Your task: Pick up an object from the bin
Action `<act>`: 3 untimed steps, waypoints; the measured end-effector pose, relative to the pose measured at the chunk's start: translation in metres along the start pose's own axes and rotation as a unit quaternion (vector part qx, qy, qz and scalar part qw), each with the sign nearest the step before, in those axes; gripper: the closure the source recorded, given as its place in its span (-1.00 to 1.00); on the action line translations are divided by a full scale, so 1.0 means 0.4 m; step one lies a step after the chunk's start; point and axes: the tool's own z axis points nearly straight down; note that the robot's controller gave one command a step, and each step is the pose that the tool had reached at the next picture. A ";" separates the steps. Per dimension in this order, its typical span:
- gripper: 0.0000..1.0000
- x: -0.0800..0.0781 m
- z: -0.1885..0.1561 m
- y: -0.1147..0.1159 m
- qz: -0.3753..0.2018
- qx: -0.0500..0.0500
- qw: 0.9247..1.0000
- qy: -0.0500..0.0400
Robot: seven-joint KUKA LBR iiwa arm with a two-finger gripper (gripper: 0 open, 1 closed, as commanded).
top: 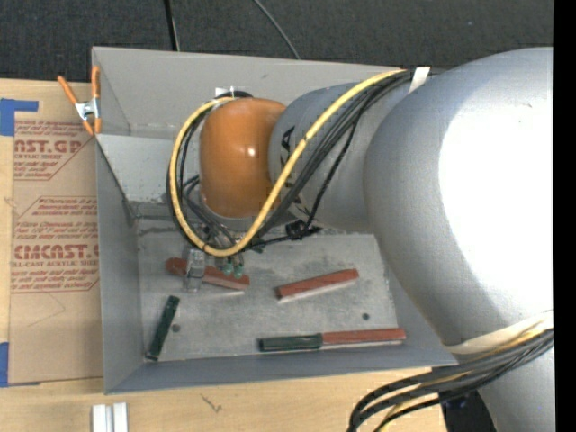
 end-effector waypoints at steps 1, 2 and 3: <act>1.00 0.072 -0.065 -0.133 0.016 -0.001 1.000 -0.003; -1.00 0.072 -0.066 -0.132 0.016 -0.001 1.000 -0.003; -1.00 0.072 -0.066 -0.132 0.016 -0.001 1.000 -0.003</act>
Offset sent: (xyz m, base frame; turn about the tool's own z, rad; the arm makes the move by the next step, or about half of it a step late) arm 0.0000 0.0000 0.0000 0.0000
